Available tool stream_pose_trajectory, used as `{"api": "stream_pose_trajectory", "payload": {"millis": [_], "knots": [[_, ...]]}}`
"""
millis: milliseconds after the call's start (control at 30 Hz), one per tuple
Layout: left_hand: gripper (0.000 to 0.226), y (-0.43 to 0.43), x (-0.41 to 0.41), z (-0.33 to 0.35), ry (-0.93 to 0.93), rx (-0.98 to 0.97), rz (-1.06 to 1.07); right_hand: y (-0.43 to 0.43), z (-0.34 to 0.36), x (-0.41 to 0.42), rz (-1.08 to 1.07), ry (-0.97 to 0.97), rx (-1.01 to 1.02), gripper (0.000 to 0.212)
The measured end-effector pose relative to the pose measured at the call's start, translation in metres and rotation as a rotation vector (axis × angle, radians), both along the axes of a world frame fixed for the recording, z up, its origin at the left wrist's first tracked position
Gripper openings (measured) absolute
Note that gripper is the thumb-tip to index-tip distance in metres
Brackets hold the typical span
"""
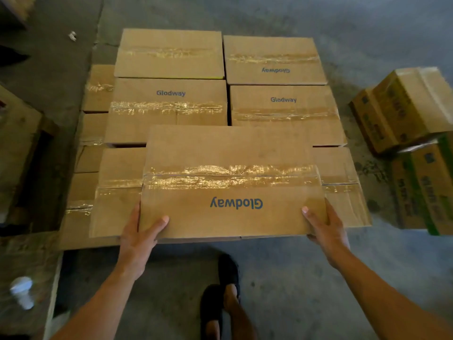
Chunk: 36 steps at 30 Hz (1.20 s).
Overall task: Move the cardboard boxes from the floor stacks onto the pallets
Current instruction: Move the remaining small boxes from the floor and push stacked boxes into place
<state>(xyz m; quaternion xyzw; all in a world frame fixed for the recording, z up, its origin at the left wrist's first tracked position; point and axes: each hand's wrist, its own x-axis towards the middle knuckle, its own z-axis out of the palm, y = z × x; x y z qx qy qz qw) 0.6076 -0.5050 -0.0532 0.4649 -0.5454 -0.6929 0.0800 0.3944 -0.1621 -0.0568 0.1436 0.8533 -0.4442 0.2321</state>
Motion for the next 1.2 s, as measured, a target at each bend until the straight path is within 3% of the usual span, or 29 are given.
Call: {"api": "stream_pose_trajectory", "payload": {"millis": [67, 167, 267, 433, 567, 700, 867, 1067, 1200], "knots": [[0.075, 0.004, 0.007, 0.0, -0.019, 0.004, -0.003, 0.001, 0.001, -0.002, 0.016, -0.007, 0.026, 0.09], [0.065, 0.002, 0.005, 0.004, -0.008, 0.011, -0.047, 0.002, -0.003, -0.004, 0.038, 0.012, 0.062, 0.094], [0.06, -0.001, 0.005, 0.006, -0.026, -0.025, -0.11, 0.002, -0.001, -0.007, 0.094, 0.0, 0.098, 0.088], [0.08, 0.011, 0.006, 0.022, -0.209, -0.432, -0.226, -0.005, 0.015, -0.005, 0.214, 0.024, 0.238, 0.075], [0.069, 0.03, -0.022, 0.073, -0.128, -0.762, -0.322, 0.01, 0.059, -0.002, 0.146, 0.128, 0.26, 0.073], [0.064, 0.06, -0.104, 0.142, -0.118, -0.856, -0.382, 0.062, 0.121, -0.026, 0.048, 0.241, 0.305, 0.071], [0.063, 0.169, -0.222, 0.207, 0.083, -0.895, -0.562, 0.178, 0.177, -0.068, -0.194, 0.325, 0.288, 0.072], [0.087, 0.377, -0.354, 0.229, 0.247, -0.923, -0.868, 0.361, 0.19, -0.111, -0.44, 0.394, 0.255, 0.057], [0.072, 0.524, -0.419, 0.225, 0.275, -0.894, -1.048, 0.475, 0.201, -0.132, -0.47, 0.299, 0.313, 0.05]]}}
